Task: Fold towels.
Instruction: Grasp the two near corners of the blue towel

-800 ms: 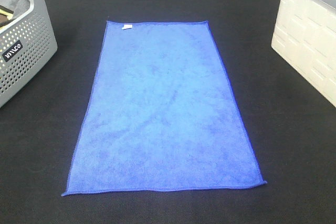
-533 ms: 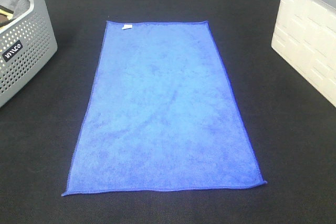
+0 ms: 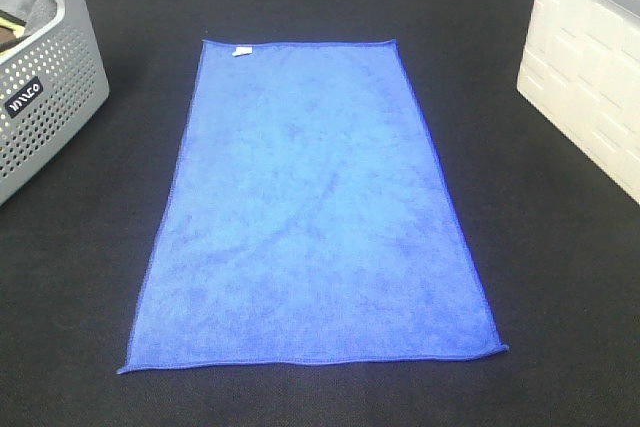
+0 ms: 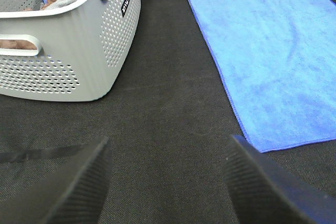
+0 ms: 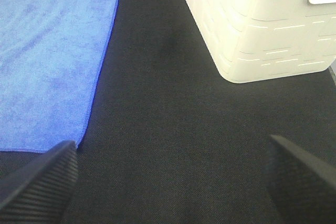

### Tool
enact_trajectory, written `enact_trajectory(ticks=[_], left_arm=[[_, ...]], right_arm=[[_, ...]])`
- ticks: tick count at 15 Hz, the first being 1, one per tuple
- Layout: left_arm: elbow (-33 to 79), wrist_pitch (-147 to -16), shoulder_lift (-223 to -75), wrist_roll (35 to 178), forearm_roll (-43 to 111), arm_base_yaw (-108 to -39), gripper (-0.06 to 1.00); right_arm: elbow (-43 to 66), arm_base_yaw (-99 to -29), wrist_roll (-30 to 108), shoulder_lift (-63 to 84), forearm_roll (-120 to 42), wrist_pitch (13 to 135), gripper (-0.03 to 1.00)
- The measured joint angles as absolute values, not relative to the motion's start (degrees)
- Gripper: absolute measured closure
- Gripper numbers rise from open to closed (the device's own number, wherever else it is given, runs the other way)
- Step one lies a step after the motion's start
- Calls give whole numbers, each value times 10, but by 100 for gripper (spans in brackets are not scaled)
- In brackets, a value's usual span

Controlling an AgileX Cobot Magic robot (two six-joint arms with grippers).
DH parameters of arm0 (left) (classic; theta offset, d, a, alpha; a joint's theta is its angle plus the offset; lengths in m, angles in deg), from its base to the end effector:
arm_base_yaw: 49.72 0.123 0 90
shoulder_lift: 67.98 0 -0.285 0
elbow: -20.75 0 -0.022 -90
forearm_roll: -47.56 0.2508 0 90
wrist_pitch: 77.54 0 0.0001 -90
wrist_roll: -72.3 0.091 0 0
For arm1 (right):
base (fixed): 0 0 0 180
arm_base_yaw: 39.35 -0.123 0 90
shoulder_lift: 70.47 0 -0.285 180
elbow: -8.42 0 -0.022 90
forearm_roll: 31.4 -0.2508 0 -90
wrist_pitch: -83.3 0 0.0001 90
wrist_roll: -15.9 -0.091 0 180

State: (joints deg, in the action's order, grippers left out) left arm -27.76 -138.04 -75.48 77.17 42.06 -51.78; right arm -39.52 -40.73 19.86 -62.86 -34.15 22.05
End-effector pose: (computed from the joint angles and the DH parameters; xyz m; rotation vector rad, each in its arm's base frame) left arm -0.0060 -0.0074 0.2782 0.1272 2.0268 -0.0838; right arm -0.0071 0.0037 0.2797 -0.0978 2.0354 0.0291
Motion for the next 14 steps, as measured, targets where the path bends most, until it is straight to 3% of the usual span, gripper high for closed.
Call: enact_trajectory(ticks=[14], left_arm=[[-278,-1380,-755,772,421,-518,34]], right_arm=[[-395,-407,199,-629,-341,221,7]])
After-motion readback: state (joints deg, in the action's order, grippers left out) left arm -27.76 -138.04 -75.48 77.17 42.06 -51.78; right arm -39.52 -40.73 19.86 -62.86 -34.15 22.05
